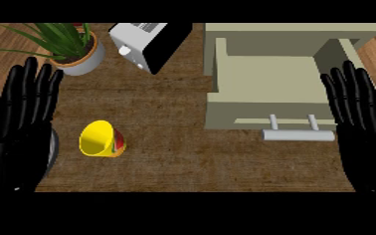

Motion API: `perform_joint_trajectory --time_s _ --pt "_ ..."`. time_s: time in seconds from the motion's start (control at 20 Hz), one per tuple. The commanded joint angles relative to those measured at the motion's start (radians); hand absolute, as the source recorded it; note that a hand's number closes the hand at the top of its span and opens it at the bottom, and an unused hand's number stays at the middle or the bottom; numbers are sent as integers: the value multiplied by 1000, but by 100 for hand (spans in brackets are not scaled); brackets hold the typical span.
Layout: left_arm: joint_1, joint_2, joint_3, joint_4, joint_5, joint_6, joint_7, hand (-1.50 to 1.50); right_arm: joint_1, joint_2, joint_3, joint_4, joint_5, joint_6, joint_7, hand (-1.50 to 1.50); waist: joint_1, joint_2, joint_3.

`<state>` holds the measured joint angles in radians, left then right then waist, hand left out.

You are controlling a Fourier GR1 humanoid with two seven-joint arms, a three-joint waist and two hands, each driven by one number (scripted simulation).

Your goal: Pick up the cup, place it into the drawer and close the drawer

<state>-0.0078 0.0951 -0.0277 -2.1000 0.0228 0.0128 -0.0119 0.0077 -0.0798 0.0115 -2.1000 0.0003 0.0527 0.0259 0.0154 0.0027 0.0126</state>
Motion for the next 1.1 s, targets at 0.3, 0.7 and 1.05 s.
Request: perform_joint_trajectory --time_s 0.3,0.7,1.05 --pt "91 30 55 54 298 -201 -1 -150 -2 24 35 7 -82 42 59 -150 -10 -1 -14" --pt "44 40 97 12 353 -190 111 -150 -108 -5 -36 21 -104 28 129 -150 -14 -3 -13" --pt "-5 3 95 106 318 -195 61 -150 -36 48 18 72 -61 31 7 -150 -16 -3 -13"
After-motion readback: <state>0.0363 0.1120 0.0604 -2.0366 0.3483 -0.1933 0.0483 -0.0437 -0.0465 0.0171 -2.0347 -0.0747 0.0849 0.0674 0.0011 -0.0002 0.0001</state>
